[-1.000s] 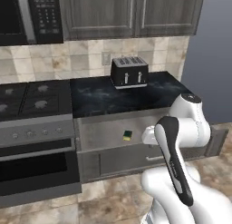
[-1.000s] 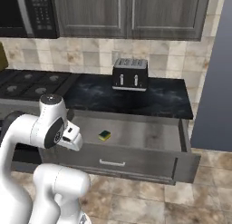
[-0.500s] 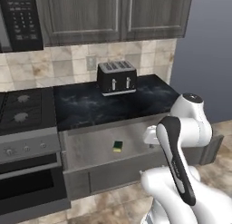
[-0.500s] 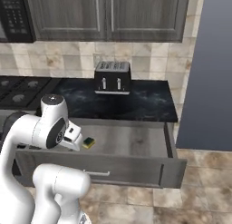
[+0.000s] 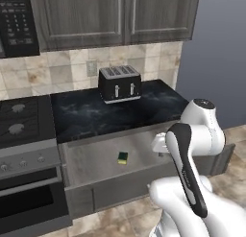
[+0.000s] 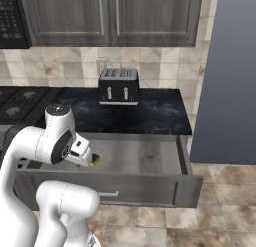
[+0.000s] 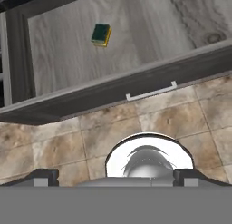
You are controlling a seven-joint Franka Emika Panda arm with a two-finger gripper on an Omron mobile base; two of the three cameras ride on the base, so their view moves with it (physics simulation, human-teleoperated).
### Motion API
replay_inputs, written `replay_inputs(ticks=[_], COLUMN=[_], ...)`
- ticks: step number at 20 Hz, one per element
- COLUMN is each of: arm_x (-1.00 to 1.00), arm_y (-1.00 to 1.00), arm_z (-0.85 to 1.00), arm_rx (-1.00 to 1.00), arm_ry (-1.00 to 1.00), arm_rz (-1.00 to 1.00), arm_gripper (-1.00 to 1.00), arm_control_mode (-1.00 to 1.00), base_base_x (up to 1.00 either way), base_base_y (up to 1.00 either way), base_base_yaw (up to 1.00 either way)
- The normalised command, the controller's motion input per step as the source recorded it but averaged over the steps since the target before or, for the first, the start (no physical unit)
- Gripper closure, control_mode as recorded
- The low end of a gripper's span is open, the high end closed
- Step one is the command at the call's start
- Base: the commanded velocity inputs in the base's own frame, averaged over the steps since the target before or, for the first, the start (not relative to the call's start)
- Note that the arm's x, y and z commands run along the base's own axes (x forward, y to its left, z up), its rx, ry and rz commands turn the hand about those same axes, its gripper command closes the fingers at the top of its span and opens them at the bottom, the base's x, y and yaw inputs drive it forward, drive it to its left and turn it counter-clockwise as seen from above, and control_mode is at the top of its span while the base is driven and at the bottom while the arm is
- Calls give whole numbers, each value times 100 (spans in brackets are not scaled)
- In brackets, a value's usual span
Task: Restock the sink supplies by placing the sponge and soap dispenser on the counter and next to the sink. Make sure the soap dispenser is upright.
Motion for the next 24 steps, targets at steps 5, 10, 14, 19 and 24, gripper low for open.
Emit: replay_inputs(ticks=[5,10,14,19,24], arm_x=[0,0,0,0,0], arm_y=[0,0,0,0,0], arm_z=[0,0,0,0,0], arm_rx=[0,0,0,0,0], arm_ry=[0,0,0,0,0], arm_rz=[0,0,0,0,0], arm_gripper=[-100,-100,-100,-100,-100], arm_control_mode=[100,100,100,100,100], base_base_x=[54,56,-1,-45,-58], base_base_y=[34,43,1,-2,-2], base_base_yaw=[-7,-1,0,1,0])
